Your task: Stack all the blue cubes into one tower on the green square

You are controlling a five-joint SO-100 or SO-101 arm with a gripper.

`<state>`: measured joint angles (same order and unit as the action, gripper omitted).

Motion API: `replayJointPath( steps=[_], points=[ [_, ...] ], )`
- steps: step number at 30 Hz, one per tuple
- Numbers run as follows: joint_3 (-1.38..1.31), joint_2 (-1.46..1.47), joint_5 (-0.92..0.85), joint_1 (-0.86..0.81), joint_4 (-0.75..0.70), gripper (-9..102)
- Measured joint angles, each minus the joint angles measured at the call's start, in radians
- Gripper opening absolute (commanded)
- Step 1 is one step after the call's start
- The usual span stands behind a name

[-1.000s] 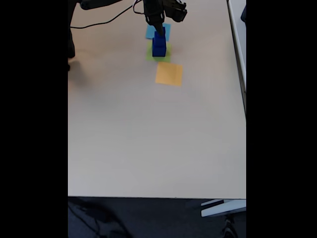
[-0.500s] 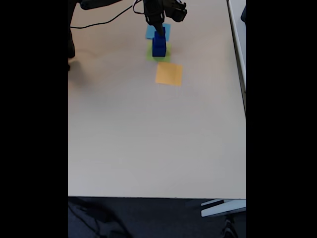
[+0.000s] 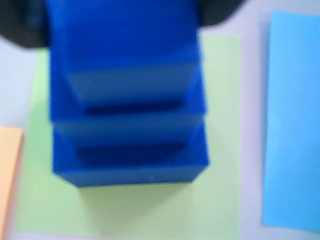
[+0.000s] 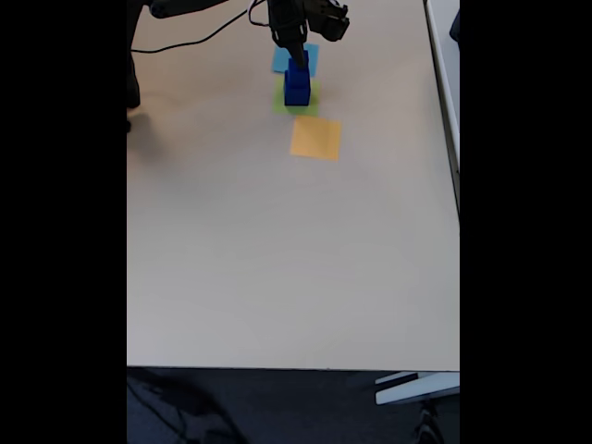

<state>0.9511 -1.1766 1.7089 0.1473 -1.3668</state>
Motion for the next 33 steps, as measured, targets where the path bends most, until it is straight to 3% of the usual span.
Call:
replayJointPath(
  steps=[19,33],
  points=[
    [0.000,0.000,0.006,0.000,0.000,4],
    [0.000,-0.003,0.006,0.000,-0.017,4]
  ],
)
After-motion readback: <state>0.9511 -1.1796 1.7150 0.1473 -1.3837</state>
